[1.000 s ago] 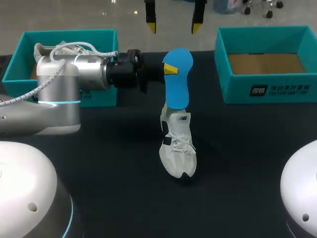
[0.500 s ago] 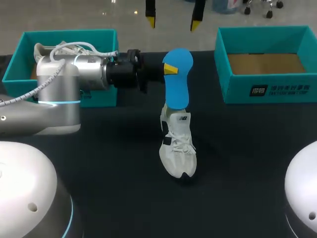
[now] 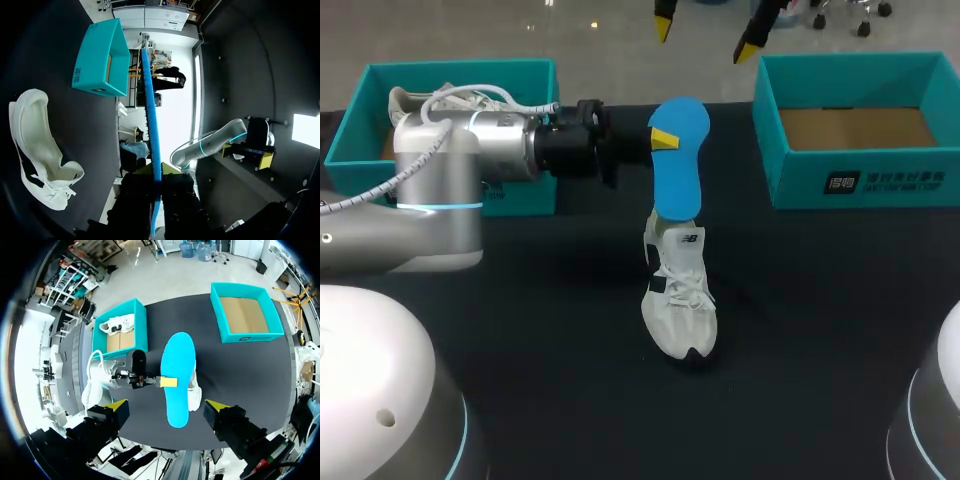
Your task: Take the shoe out of the shoebox, open the shoe tongue, remove and reinsert the insole, then place the shoe into the shoebox
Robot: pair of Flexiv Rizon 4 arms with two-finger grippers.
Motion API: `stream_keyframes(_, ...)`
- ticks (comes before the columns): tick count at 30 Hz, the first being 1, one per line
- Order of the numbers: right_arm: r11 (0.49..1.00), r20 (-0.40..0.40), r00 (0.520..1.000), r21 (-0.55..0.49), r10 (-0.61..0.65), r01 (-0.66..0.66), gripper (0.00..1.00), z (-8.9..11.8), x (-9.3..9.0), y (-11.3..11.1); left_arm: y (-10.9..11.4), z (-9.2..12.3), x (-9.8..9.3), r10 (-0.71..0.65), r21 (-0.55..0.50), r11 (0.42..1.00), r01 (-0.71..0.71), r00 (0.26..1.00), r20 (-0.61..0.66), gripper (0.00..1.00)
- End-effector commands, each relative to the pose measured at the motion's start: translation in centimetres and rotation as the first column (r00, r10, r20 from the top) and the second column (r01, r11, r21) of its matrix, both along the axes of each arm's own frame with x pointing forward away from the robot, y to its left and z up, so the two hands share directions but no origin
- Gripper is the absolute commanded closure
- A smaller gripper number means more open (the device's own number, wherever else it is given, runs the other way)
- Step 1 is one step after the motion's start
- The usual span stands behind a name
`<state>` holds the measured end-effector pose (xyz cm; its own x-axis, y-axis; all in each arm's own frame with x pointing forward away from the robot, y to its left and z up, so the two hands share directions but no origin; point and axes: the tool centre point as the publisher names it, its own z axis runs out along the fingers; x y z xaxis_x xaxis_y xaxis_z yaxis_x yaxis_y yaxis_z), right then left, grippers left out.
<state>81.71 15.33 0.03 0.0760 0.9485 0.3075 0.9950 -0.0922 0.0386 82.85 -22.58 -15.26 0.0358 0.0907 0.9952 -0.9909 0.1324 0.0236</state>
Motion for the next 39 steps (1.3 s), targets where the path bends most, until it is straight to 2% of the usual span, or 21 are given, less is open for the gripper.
stream_keyframes(1,0.942,0.022,1.0,0.334,0.008,-0.015,0.0,-0.6,-0.5,-1.4,0.0,0.0,-0.1,0.002,0.001,1.0,-0.002,1.0,0.001,1.0)
stream_keyframes(7,0.889,0.0,1.0,0.458,0.004,-0.004,0.0,-0.9,-0.9,-2.1,0.0,0.0,-0.1,0.002,0.001,1.0,-0.002,1.0,0.001,1.0)
stream_keyframes(11,0.859,0.017,1.0,0.511,0.008,-0.015,0.0,-0.7,-1.0,-2.8,0.0,0.0,-0.1,0.002,0.001,1.0,-0.002,1.0,0.001,1.0)
stream_keyframes(29,0.864,0.023,1.0,0.503,-0.003,-0.009,0.0,-0.6,-1.0,-3.0,0.0,0.0,-0.1,0.002,0.001,1.0,-0.002,1.0,0.001,1.0)
stream_keyframes(31,0.85,0.056,0.998,0.526,-0.009,-0.022,0.0,-1.3,-1.2,-3.6,0.0,0.0,-0.1,0.002,0.001,1.0,-0.002,1.0,0.001,1.0)
stream_keyframes(33,0.801,0.101,0.994,0.598,-0.035,-0.033,0.0,-2.4,-1.4,-5.0,0.0,0.0,-0.1,0.002,0.001,1.0,-0.002,1.0,0.001,1.0)
stream_keyframes(36,0.791,0.148,0.988,0.61,-0.053,-0.049,0.0,-3.0,-1.4,-5.7,0.0,0.0,-0.1,0.002,0.001,1.0,-0.002,1.0,0.001,1.0)
stream_keyframes(39,0.758,0.164,0.984,0.649,-0.069,-0.055,0.0,-3.4,-1.6,-6.2,0.0,0.0,-0.1,0.002,0.001,1.0,-0.002,1.0,0.001,1.0)
